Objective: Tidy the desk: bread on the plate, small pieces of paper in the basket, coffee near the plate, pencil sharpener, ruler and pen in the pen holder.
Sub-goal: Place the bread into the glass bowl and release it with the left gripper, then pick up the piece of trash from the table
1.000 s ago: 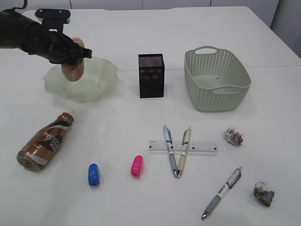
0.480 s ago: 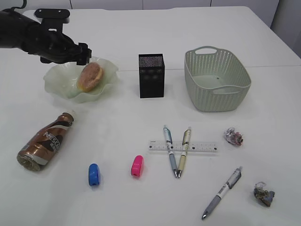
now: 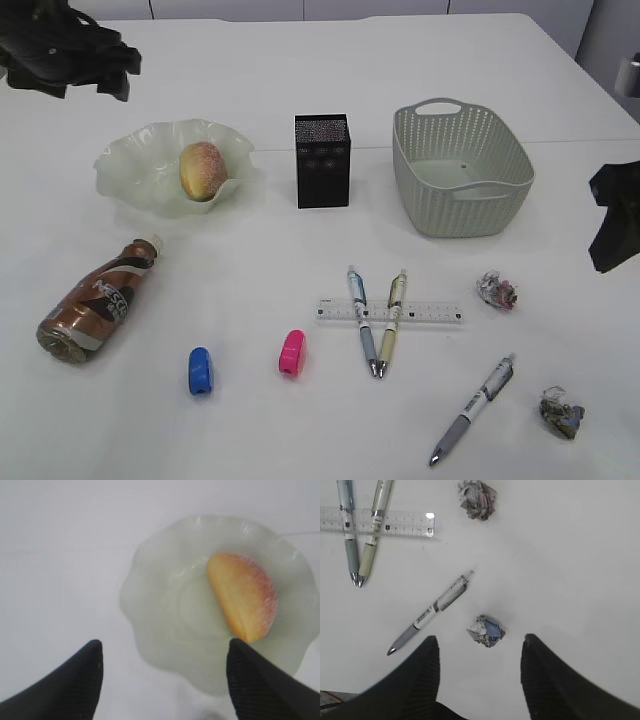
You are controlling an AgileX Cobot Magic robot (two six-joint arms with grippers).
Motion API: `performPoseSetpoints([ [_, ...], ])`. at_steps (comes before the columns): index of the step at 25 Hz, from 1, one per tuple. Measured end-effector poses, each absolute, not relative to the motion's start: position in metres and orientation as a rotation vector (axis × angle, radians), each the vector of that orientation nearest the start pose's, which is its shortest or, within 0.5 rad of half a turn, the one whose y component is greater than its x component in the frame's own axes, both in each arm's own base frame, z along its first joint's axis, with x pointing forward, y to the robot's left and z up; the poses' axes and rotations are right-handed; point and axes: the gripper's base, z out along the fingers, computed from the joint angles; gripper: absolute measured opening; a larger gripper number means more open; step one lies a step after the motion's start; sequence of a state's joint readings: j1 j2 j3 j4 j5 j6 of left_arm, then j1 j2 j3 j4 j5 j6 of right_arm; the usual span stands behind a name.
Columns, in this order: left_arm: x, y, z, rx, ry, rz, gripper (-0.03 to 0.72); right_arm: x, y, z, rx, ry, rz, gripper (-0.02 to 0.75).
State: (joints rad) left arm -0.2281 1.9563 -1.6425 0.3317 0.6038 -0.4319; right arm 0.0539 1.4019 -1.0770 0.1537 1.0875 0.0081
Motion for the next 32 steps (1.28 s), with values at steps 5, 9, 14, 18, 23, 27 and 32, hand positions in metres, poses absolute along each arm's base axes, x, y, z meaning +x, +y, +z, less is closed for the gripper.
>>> performPoseSetpoints([
  [5,0.416,-0.08,0.287,-0.018,2.593,0.077,0.533,0.284,0.028,0.272,-0.019,2.921,0.219,0.415],
  [9,0.397,-0.089,0.293,0.08,2.816,-0.043,0.531,0.299,0.029,0.274,-0.036,2.909,0.217,0.415],
  [14,0.386,-0.096,0.309,0.168,2.837,-0.176,0.531,0.308,0.029,0.265,-0.039,2.93,0.216,0.416],
  [18,0.374,-0.094,0.332,0.178,2.781,-0.202,0.531,0.318,0.027,0.246,-0.05,2.97,0.179,0.416],
  [23,0.354,-0.089,0.366,0.182,2.701,-0.205,0.512,0.334,0.027,0.221,-0.063,2.974,0.16,0.416],
  [27,0.341,-0.086,0.384,0.183,2.653,-0.21,0.501,0.348,0.031,0.204,-0.077,2.985,0.156,0.419],
  [32,0.338,-0.085,0.388,0.185,2.641,-0.211,0.499,0.371,0.057,0.19,-0.188,2.968,0.151,0.511],
])
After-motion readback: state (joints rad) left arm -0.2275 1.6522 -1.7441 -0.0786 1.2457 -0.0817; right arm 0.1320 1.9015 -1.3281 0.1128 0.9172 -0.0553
